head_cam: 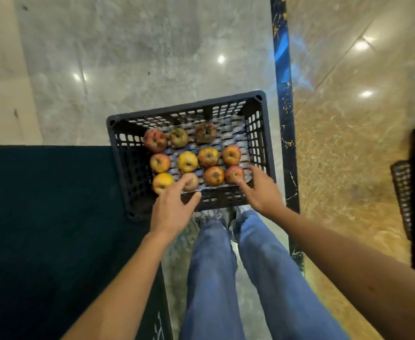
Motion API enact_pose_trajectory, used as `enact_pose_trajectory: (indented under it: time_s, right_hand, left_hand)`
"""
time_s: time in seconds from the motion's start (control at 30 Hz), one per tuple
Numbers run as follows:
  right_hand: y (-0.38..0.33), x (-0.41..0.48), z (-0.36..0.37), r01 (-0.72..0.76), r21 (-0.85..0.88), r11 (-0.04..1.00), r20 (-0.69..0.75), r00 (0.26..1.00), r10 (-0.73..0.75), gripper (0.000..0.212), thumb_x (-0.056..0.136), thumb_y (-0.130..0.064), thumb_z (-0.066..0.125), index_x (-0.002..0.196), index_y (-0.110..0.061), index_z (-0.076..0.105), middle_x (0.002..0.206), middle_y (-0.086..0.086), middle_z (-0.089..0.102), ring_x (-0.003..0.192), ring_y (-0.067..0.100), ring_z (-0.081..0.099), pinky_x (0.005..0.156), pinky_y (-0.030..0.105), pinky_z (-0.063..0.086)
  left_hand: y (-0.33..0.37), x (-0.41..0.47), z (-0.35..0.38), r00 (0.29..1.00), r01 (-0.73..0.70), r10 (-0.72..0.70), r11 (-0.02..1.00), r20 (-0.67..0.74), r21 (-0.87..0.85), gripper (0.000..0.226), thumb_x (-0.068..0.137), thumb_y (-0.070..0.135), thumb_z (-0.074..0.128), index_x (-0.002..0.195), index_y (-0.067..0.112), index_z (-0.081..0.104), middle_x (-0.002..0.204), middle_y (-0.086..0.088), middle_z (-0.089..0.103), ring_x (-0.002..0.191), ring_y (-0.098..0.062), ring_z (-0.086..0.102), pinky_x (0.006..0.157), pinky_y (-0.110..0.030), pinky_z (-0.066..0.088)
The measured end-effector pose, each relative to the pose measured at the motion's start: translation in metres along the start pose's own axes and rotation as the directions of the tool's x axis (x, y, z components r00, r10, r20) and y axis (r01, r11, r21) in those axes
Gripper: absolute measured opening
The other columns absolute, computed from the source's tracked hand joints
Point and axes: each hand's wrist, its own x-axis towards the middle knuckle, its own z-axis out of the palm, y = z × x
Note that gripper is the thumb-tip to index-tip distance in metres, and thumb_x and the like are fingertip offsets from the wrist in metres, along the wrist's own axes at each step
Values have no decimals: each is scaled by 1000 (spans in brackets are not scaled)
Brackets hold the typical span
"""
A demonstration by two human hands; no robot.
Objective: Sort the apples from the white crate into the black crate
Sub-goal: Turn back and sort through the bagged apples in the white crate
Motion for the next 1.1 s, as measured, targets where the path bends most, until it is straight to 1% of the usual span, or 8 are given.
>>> enact_pose_trajectory:
  time_s: [0.23,0.37,0.43,0.57,0.73,0.8,0.93,1.1]
  right_hand:
    - [-49,-165,-77,-20,194,981,-2,1000,21,52,96,-35,47,141,-11,36,135,14,52,122,31,50,96,38,40]
    - [-51,-236,-103,-149,313,938,-90,978,186,51,96,-39,45,140,-15,39,131,14,56,117,30,54,89,32,39]
    - [-48,-271,-106,-204,432,878,-191,931,310,50,96,-41,46,138,-15,41,125,12,58,113,29,56,89,34,40]
    - [-50,-345,-80,-196,727,658,-280,790,545,45,94,-38,50,132,-13,48,110,7,61,102,22,56,85,30,40]
    - [-50,-426,-20,-105,950,295,-174,606,777,43,95,-38,49,132,-17,48,118,8,57,107,25,57,92,35,41]
    - [-48,-454,8,-57,985,161,-108,521,847,43,95,-39,47,133,-18,46,116,7,55,110,28,57,92,34,41]
    - [-42,-504,75,56,994,-89,62,366,928,40,96,-35,46,132,-18,46,113,6,54,106,26,57,87,32,42]
    - [-40,-553,170,270,885,-380,323,232,918,31,94,-25,50,122,-13,51,118,10,56,105,28,57,96,45,46]
  left_hand:
    - [51,-106,-78,991,-32,25,998,131,51,46,88,46,58,130,29,53,129,1,59,116,-20,56,95,-40,47]
    - [70,-138,-105,980,-69,62,997,187,28,44,88,41,61,128,22,56,128,-4,61,115,-22,57,96,-35,47]
    - [83,-150,-114,958,-117,104,993,265,34,43,90,36,61,128,17,57,127,-6,61,115,-21,57,94,-30,44]
    - [113,-177,-116,854,-322,233,939,465,121,45,92,35,58,129,11,54,127,-7,60,117,-21,56,93,-28,40]
    - [147,-211,-79,634,-611,313,764,707,209,42,92,37,56,127,12,55,124,-6,62,114,-20,57,94,-28,41]
    - [157,-232,-57,560,-689,304,687,770,230,43,93,39,54,128,14,54,124,-3,62,115,-19,56,94,-27,40]
    - [166,-285,-10,379,-811,212,545,901,213,45,94,38,52,132,14,49,128,-4,57,106,-15,54,78,-19,39]
    - [159,-350,52,228,-918,173,366,958,153,38,94,30,55,128,12,54,119,-6,62,103,-16,57,83,-24,39]
